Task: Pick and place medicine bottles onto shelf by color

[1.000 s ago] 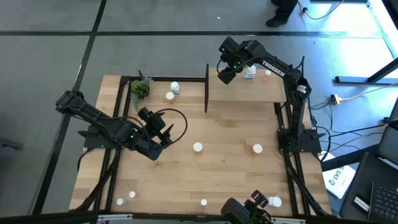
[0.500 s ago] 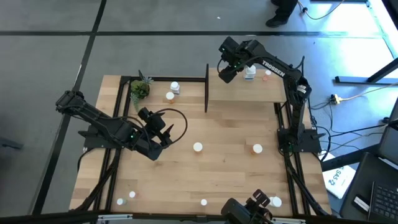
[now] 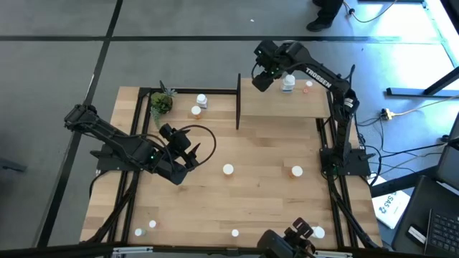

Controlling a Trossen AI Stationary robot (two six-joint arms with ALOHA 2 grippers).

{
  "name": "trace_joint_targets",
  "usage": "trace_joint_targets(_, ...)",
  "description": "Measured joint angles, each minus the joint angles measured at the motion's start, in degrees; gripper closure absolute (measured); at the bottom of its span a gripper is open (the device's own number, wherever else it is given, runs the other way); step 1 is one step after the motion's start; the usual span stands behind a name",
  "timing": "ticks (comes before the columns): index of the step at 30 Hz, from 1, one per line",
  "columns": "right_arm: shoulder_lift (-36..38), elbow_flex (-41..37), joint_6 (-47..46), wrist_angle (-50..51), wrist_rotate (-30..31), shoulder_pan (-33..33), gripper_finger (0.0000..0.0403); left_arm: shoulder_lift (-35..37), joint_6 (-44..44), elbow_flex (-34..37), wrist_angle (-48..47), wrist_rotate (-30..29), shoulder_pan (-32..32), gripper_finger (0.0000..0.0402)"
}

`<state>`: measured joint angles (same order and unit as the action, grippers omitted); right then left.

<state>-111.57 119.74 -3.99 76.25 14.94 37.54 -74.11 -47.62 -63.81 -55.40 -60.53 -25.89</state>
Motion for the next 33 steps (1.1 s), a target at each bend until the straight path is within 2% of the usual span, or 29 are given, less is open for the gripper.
trace_joint_targets(5, 0.0, 3.51, 0.0, 1.68, -0.07, -0.3, 0.024, 0.0, -0.02, 0.0, 0.0, 0.0, 0.0, 0.0116)
trace_joint_targets(12, 0.0, 9.74, 1.65, 9.43, -0.04, -3.4, 0.024, 0.0, -0.02, 0.0, 0.0, 0.0, 0.0, 0.0116)
trace_joint_targets(17, 0.02, 12.3, 4.01, 13.12, -0.02, -8.32, 0.024, 0.0, -0.34, 0.0, 0.0, 0.0, 0.0, 0.0116)
trace_joint_targets(24, 2.59, 12.22, 7.41, 11.43, -1.34, -15.58, 0.024, 0.0, -1.81, 0.0, -0.44, 0.51, 0.0, 0.0116)
trace_joint_targets(33, 7.88, 12.22, 5.51, 11.78, -2.56, -24.59, 0.024, 0.0, -2.81, 0.0, -0.66, 5.27, -0.07, 0.0116)
